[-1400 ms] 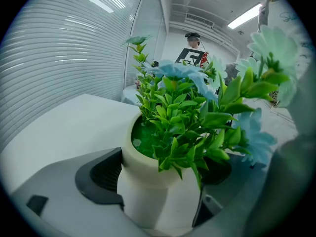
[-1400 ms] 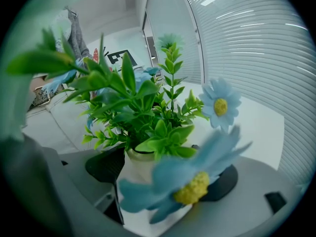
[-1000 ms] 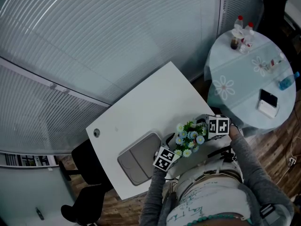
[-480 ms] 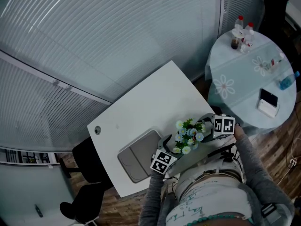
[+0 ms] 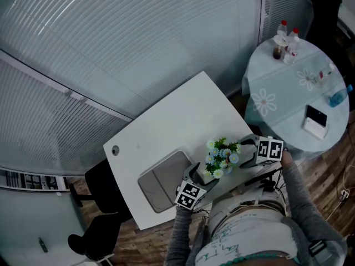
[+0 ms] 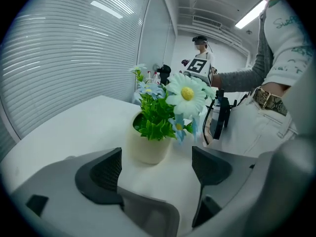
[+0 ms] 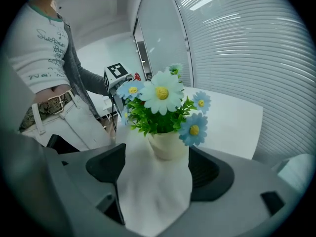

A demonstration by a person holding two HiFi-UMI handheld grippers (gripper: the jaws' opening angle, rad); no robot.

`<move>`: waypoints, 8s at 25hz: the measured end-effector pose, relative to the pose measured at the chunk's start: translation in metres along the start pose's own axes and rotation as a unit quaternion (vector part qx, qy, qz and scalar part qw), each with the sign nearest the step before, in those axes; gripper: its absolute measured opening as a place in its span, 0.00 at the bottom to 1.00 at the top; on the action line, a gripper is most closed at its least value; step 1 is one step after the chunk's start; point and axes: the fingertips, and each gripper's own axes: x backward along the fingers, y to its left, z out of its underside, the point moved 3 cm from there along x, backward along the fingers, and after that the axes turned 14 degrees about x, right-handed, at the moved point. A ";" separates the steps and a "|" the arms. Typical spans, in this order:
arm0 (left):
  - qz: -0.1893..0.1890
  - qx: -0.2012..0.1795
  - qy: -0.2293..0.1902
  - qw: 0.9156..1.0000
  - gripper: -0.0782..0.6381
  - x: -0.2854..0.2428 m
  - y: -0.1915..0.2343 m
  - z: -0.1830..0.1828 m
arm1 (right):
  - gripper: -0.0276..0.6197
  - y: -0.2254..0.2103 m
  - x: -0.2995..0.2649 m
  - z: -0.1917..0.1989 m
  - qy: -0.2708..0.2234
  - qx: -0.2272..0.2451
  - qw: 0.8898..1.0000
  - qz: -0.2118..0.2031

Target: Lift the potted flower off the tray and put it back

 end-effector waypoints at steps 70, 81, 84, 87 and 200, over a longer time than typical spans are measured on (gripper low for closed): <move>-0.085 0.108 -0.237 0.962 0.12 0.082 -0.108 -0.018 | 0.09 0.101 0.033 -0.099 -0.127 0.013 0.982 0.142; -0.086 0.108 -0.231 0.963 0.12 0.086 -0.096 -0.009 | 0.08 0.092 0.037 -0.084 -0.114 -0.024 0.978 0.175; -0.098 0.104 -0.216 0.966 0.12 0.083 -0.085 -0.010 | 0.08 0.077 0.042 -0.075 -0.106 -0.026 0.979 0.171; -0.108 0.105 -0.202 0.968 0.12 0.082 -0.074 -0.009 | 0.08 0.061 0.048 -0.065 -0.101 -0.021 0.982 0.159; 0.090 -0.038 0.021 0.995 0.68 -0.050 0.011 -0.023 | 0.64 -0.028 -0.054 -0.017 -0.015 0.059 0.996 -0.063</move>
